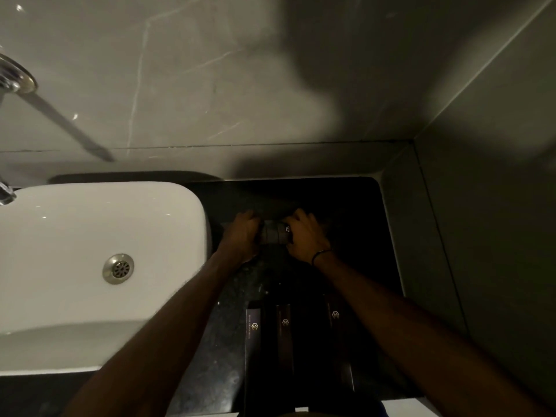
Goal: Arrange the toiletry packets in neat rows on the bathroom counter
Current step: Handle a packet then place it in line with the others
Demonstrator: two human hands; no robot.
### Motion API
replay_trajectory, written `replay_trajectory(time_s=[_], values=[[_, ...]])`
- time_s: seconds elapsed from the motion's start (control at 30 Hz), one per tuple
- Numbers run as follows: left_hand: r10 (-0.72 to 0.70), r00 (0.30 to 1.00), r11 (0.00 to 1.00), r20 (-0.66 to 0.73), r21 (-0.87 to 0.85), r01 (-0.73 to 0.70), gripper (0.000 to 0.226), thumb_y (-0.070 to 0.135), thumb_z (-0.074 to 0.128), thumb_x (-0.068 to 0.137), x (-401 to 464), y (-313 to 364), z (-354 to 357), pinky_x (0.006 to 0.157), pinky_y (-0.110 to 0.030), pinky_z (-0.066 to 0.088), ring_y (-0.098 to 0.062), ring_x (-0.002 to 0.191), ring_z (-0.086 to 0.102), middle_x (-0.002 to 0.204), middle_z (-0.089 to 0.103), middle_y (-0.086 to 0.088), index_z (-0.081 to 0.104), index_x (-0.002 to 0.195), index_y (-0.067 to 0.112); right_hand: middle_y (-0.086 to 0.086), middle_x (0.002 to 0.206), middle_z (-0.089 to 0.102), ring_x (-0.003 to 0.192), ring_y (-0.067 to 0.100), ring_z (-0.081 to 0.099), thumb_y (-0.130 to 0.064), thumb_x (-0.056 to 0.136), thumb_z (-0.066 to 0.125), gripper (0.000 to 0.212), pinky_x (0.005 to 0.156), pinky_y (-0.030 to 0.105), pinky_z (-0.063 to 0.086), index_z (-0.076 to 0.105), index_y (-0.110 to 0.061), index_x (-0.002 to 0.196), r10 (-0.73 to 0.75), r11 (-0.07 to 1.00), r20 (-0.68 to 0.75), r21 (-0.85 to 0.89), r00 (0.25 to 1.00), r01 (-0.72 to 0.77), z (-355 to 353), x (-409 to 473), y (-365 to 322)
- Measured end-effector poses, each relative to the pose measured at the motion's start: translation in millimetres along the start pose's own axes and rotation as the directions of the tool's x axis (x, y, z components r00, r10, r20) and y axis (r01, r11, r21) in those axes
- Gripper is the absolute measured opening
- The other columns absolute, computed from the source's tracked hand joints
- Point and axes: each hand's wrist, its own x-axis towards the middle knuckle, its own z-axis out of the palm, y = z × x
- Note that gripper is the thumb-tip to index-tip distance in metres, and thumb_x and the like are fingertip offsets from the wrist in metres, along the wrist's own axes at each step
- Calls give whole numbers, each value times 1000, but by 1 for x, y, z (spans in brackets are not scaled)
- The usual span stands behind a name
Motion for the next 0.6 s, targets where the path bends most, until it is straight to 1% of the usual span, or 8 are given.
replay_trajectory(time_s=[0.1,0.23,0.33,0.43,0.5,0.57,0.6], values=[[1,1000,1000,-4,22,-1,46,6,75,69,0,1,1,87,-40,47,-34,114,49,124,53,-16,62,113,4,11,138,43,124,36,44,-14,77,71,54,106,46,42,55,-16,128,-1,1000,0,-3,1000,1,1,1,0],[17,1000,999,-23,36,-16,44,8,74,69,0,1,3,84,-39,45,-35,111,49,121,53,-17,62,112,5,9,140,41,127,36,41,-13,76,73,58,107,50,42,53,-18,130,20,1000,11,-12,1000,-19,3,1,-1],[22,999,999,-27,46,-21,44,9,74,68,-1,1,4,82,-41,47,-35,111,50,121,53,-16,62,110,5,9,139,42,125,37,42,-13,74,73,57,104,49,44,55,-18,128,16,1000,-4,-4,1000,-16,7,2,0],[25,999,998,-20,56,-24,46,11,77,66,0,0,4,81,-39,47,-34,110,51,121,53,-16,62,110,7,10,136,43,123,38,44,-15,74,72,56,101,51,46,55,-18,127,5,1000,-18,1,1000,-5,7,3,2],[24,1000,998,-12,59,-23,51,13,79,65,0,0,3,82,-39,46,-34,111,51,122,53,-15,60,112,9,10,138,42,123,38,44,-16,72,74,62,101,51,46,52,-19,130,-6,1000,2,-4,1000,6,6,2,2],[20,1000,998,-12,61,-19,63,19,83,62,0,-1,3,85,-43,47,-33,112,50,124,52,-14,58,119,11,9,141,40,125,38,43,-17,68,79,77,102,52,46,45,-22,137,-11,1000,8,18,1000,10,1,-2,4],[20,1000,998,-22,60,-19,69,23,84,59,0,0,2,87,-45,46,-33,112,50,124,52,-13,56,121,13,9,142,40,126,37,43,-18,67,80,83,101,53,46,41,-24,140,-13,999,-18,35,1000,13,-5,-5,7]])
